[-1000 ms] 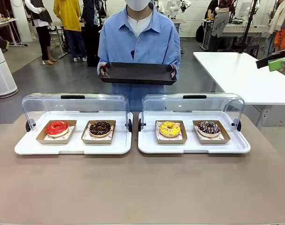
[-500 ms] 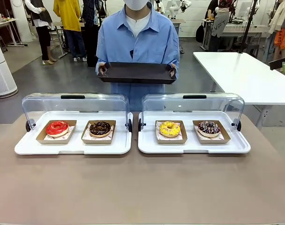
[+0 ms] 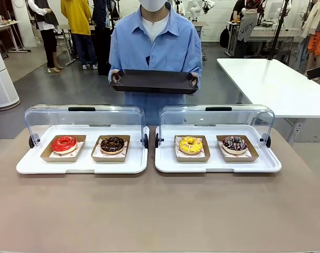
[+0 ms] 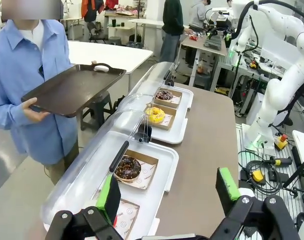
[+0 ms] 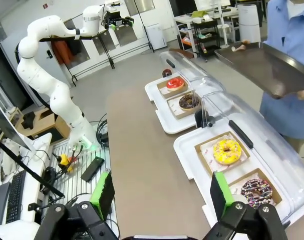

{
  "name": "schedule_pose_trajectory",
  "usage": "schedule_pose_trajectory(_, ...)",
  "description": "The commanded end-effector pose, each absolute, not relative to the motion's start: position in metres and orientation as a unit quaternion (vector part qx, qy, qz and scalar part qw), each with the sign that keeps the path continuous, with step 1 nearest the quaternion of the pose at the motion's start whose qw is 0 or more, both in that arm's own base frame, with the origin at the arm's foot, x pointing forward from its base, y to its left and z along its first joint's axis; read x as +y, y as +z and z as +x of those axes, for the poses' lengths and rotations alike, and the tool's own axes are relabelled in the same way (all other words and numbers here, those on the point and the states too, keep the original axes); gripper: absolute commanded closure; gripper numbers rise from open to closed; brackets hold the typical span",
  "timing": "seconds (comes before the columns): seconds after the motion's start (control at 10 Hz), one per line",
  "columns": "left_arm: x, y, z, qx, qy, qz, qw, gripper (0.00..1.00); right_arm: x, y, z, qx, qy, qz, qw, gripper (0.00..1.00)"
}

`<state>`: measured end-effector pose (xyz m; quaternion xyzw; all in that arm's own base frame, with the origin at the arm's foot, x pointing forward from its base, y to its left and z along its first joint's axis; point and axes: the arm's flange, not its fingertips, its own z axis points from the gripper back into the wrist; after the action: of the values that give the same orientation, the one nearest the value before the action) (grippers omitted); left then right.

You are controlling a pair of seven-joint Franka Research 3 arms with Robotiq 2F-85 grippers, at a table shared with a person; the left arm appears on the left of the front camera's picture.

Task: Provide the desired donut to the person.
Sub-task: Pick up and lift the Paper togo box containing the Donut pointed at by the person.

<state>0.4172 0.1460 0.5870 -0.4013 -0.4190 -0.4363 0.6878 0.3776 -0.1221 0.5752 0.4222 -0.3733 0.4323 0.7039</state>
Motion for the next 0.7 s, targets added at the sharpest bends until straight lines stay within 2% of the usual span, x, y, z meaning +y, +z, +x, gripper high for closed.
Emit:
schedule_pose_trajectory(0.0,0.1437,0.5874,0.4171,-0.433,-0.428,-0.393,0.690,0.00,-0.1166,0.5744,0.3797,-0.387,0.417,0.423,0.705,0.00)
schedule_pose_trajectory(0.6,0.1472,0.5834,0.4184,-0.428,-0.421,-0.382,0.702,0.00,-0.1156,0.5742,0.3749,-0.382,0.403,0.400,0.729,0.00)
